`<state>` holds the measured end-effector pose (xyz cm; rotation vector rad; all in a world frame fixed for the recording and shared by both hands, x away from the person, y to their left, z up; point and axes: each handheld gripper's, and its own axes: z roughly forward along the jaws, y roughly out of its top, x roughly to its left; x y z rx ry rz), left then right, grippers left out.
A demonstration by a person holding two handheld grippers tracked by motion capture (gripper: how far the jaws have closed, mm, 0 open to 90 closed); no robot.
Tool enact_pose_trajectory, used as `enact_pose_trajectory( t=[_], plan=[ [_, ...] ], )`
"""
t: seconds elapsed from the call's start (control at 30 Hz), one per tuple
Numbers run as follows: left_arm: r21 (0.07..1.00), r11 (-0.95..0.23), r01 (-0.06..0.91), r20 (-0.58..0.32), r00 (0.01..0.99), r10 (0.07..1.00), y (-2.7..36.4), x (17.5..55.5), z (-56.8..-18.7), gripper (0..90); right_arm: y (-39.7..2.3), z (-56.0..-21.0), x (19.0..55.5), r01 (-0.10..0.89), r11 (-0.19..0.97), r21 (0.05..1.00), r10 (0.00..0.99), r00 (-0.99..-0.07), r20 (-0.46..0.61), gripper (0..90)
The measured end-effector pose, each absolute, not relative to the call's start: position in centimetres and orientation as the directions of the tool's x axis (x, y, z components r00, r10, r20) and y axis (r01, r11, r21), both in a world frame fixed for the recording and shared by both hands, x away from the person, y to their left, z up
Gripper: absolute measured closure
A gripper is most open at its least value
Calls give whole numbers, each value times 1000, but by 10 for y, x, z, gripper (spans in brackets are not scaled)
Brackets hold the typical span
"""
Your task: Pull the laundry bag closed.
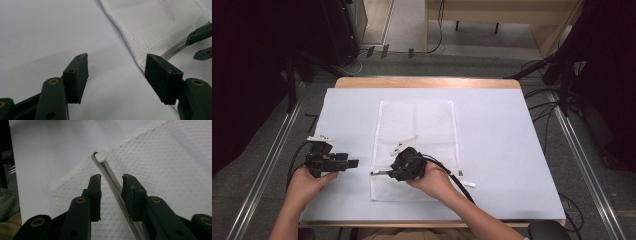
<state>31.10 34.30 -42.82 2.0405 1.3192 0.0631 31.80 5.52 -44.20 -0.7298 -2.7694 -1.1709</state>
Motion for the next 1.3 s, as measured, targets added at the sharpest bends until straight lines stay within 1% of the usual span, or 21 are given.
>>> enact_pose_trajectory(
  t=[0.27,0.43,0.67,0.9,1.07,1.17,1.2,1.3],
  plan=[
    [574,-239,783,-318,482,817,343,311,-428,361,70,-448,318,445,609,656,391,-889,239,769],
    [578,-238,781,-318,484,815,342,311,-428,361,75,-452,321,465,594,656,396,-879,264,763],
    [585,-240,775,-309,486,817,343,311,-428,361,86,-459,321,471,617,630,394,-878,271,768],
    [585,-237,776,-314,486,815,342,311,-429,361,93,-461,322,465,624,628,387,-882,269,764],
    [584,-235,777,-326,489,809,343,310,-429,392,101,-460,322,473,617,629,387,-878,281,772],
    [579,-227,783,-337,483,808,343,311,-430,394,104,-460,323,476,617,627,388,-877,284,779],
    [578,-229,783,-335,483,809,343,311,-430,396,106,-460,323,470,622,626,382,-880,282,797],
    [581,-231,780,-334,488,806,342,310,-430,402,108,-461,324,474,620,625,383,-878,287,796]
  ],
)
